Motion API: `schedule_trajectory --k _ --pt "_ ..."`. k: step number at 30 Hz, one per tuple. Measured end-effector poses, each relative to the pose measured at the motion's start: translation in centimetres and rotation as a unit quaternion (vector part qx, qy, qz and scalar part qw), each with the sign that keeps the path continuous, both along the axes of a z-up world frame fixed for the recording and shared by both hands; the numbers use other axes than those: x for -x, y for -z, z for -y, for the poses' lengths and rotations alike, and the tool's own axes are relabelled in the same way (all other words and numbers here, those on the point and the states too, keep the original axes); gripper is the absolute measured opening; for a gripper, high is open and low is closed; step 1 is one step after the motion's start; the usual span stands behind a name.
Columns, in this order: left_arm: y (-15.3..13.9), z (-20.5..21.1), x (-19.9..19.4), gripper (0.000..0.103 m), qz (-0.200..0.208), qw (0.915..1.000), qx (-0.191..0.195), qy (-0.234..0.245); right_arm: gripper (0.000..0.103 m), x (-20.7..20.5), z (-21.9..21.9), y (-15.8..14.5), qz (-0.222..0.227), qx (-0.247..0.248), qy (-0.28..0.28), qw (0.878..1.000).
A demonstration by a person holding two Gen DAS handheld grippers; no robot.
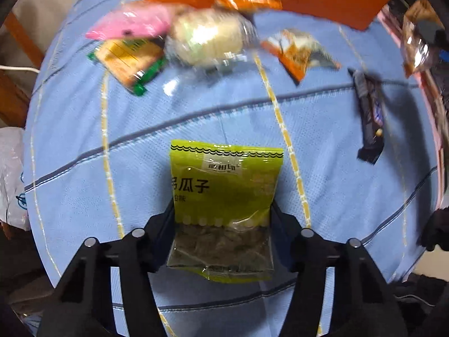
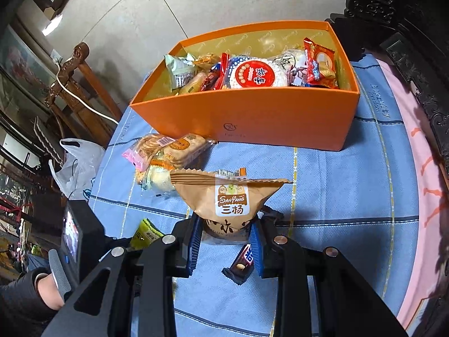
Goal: Organize snacks
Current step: 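Release green seed bag with left tool while right tool releases brown bag into box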
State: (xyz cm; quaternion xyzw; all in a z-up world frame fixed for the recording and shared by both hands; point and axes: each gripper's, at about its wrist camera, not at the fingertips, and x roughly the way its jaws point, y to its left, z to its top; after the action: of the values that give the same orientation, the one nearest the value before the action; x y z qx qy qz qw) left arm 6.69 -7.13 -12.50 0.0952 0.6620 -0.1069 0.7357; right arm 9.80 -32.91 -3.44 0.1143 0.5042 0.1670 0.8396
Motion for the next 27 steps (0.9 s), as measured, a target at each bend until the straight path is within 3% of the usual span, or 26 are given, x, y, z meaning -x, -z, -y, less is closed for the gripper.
schedule_trajectory --k 5,14,20,27 --pt "-6.0 -0.7 -1.3 0.058 0.064 0.9971 0.040 -0.012 0.030 -0.3 0.9 -1.6 0.019 -0.011 0.006 1.000" --pt "-16.0 0.6 -8.0 0.058 0.182 0.9795 0.080 -0.032 0.030 -3.2 3.2 -6.9 0.086 -0.022 0.042 0.995" --pt "-18.1 3.5 -14.5 0.058 0.207 0.9733 0.091 -0.039 0.030 -7.5 3.8 -9.3 0.118 -0.012 0.070 0.990" --pt "-17.8 5.6 -20.2 0.058 0.215 0.9703 0.098 -0.049 0.031 -12.7 4.4 -8.8 0.115 0.010 0.091 0.989"
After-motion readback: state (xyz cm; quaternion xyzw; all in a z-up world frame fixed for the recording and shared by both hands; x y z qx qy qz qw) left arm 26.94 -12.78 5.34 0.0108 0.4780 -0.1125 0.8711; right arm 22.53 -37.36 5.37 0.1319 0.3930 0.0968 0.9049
